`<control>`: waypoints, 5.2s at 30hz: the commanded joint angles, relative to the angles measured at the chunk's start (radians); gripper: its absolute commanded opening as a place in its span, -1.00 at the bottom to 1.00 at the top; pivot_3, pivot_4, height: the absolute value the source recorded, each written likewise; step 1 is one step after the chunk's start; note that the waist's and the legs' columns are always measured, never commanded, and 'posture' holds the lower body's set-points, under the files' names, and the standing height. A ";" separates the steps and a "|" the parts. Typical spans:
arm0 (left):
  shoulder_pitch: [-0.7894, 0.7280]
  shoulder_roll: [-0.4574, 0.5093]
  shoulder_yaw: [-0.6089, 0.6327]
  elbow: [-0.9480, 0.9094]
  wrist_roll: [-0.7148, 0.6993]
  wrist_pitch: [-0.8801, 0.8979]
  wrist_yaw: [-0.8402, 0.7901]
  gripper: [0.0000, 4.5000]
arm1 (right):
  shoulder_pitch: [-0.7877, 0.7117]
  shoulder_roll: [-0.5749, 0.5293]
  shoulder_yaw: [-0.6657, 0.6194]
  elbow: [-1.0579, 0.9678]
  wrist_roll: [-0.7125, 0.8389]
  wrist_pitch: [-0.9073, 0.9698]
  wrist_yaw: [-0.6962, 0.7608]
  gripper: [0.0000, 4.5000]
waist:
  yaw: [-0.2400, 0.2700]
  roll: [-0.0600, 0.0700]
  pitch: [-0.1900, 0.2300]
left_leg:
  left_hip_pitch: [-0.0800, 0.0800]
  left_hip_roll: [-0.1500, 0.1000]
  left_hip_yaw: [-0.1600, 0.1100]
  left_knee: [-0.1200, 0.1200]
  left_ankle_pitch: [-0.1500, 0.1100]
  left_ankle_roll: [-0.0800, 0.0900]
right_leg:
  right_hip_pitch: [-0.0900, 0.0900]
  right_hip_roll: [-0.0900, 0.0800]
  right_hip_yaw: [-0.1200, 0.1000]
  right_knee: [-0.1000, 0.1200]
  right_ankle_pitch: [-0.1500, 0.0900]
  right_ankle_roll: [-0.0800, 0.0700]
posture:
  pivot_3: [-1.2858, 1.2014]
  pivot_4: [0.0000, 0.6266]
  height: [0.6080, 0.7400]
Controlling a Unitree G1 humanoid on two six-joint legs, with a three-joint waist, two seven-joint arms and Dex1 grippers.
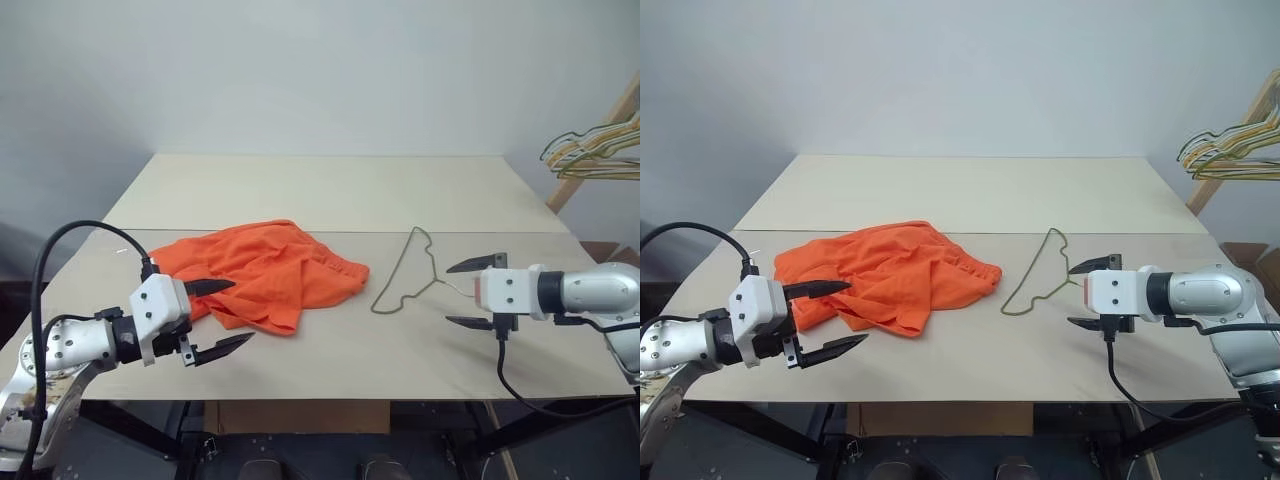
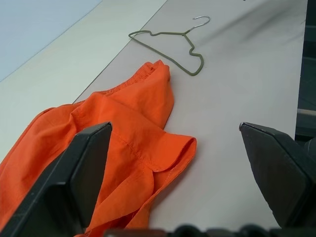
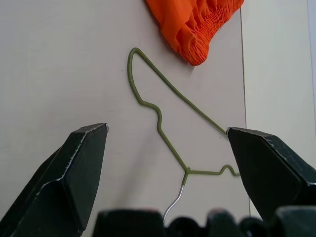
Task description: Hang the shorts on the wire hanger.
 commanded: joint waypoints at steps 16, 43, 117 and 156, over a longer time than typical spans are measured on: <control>0.036 0.053 -0.043 -0.030 0.049 0.008 -0.006 1.00 | -0.100 0.071 -0.010 0.035 0.042 -0.025 -0.013 0.98 | -0.004 0.000 0.000 | 0.001 0.000 0.000 0.000 0.000 0.000 | 0.000 0.000 0.000 0.000 0.000 0.000 | 0.08 -1.00 1.00; 0.027 0.077 -0.101 0.014 0.085 -0.001 -0.048 1.00 | -0.731 0.584 0.548 1.057 -0.737 -0.597 -0.700 0.98 | -0.076 0.001 0.000 | 0.000 0.000 0.000 -0.001 0.000 0.000 | -0.002 0.000 0.001 0.002 0.000 -0.002 | 0.08 -1.00 1.00; -0.123 0.132 -0.230 0.656 0.286 -0.555 -0.177 -0.26 | -0.444 0.561 0.490 0.597 -0.589 -0.357 -0.493 -1.00 | -0.085 0.001 0.000 | 0.001 0.000 -0.002 -0.003 0.000 0.000 | -0.001 -0.001 -0.001 0.003 0.000 -0.002 | 0.04 -1.00 1.00; -0.064 0.119 -0.359 0.446 0.373 -0.294 -0.198 -0.50 | -0.436 0.579 0.486 0.567 -0.578 -0.320 -0.475 -1.00 | -0.099 0.001 0.000 | 0.001 0.000 -0.003 -0.003 0.000 -0.001 | -0.001 0.000 -0.001 0.004 0.000 -0.002 | 0.02 -1.00 1.00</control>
